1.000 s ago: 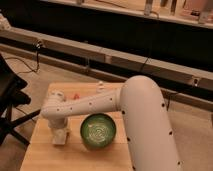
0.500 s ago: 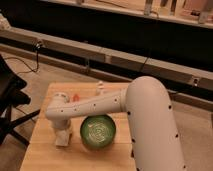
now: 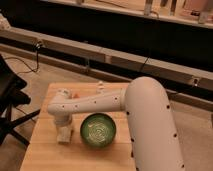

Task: Wipe the white sponge on the table

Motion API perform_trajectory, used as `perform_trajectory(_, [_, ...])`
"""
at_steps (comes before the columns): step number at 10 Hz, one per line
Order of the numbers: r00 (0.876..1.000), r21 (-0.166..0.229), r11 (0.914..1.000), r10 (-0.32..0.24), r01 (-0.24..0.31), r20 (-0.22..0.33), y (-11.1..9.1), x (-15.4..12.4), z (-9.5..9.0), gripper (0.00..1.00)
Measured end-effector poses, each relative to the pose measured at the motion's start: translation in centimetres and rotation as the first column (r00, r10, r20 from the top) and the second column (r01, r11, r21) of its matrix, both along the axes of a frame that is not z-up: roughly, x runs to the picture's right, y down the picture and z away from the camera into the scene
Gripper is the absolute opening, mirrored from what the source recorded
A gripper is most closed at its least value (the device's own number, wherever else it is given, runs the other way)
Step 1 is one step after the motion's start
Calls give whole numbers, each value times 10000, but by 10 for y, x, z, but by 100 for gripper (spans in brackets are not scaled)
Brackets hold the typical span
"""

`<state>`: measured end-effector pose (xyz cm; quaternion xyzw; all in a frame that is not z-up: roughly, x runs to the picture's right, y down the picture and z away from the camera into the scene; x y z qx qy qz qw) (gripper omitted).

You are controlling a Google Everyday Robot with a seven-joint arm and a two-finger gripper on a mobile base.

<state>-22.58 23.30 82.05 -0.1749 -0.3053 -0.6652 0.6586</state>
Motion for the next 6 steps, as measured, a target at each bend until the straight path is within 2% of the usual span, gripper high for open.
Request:
perform_trajectory(1, [10000, 2, 10000, 44, -44, -20, 0, 1, 0, 6])
perform_trajectory(3, [10000, 26, 10000, 20, -20, 33, -11, 0, 8, 0])
perform_trajectory(6, [10000, -11, 10000, -93, 93, -33, -13, 9, 12, 0])
